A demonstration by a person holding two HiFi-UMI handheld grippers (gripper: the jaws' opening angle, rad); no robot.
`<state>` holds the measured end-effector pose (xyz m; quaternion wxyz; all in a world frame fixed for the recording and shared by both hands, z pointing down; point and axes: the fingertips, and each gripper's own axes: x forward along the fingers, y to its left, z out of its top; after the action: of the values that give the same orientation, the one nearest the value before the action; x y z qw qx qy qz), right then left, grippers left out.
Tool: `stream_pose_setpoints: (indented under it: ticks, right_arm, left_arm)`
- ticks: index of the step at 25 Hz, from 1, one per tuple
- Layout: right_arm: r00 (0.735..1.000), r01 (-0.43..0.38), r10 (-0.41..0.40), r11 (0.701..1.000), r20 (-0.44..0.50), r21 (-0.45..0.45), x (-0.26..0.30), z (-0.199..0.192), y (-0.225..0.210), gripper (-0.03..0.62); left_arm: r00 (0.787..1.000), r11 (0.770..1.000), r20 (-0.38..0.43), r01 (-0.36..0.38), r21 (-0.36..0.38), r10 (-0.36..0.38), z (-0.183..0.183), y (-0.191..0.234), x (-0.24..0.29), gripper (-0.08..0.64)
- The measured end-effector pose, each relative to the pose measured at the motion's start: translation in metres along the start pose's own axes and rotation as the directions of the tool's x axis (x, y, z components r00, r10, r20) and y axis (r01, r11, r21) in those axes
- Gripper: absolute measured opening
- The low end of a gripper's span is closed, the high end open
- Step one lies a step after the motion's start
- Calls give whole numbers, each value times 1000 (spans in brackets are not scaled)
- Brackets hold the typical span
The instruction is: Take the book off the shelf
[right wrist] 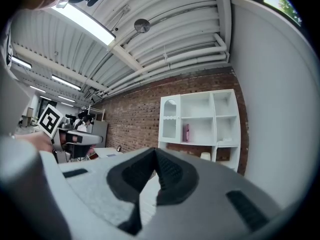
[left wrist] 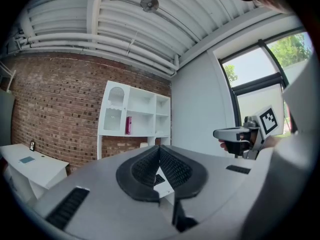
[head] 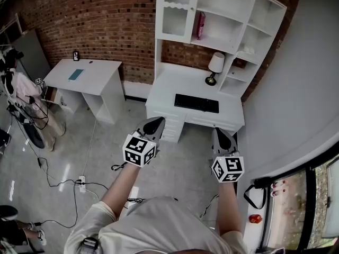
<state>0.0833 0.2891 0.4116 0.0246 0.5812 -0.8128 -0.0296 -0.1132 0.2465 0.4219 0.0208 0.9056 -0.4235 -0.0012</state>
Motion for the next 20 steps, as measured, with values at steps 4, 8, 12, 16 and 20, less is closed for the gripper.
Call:
stream_pose_setpoints:
  ticks: [4, 8, 12, 16, 20]
  right_arm:
    - [1000, 7, -7, 1000, -8, 13, -2, -5, -7, 3]
    - [1000, 12, -11, 1000, -12, 18, -3, -8, -16, 3]
    - [1000, 7, -7, 1000, -13, 17, -3, -10, -22, 14]
    - [1000, 1, 0, 1000, -12, 20, -1, -10, -29, 34]
    - [1000, -10, 10, 1000, -18, 19, 0, -13, -39, 85]
  left_arm:
    - [1000, 1000, -4, -6, -4, 6, -3, -4, 1, -5]
    - [1000, 1000, -6, -13, -8, 13, -5, -9, 6, -5]
    - [1000, 1000, -7, -18, -13, 18, -9, -14, 9, -5]
    - [1000, 999, -13, -28, -20, 28, -12, -18, 14, -5]
    - [999, 999, -15, -41, -23, 40, -14, -23, 21, -5]
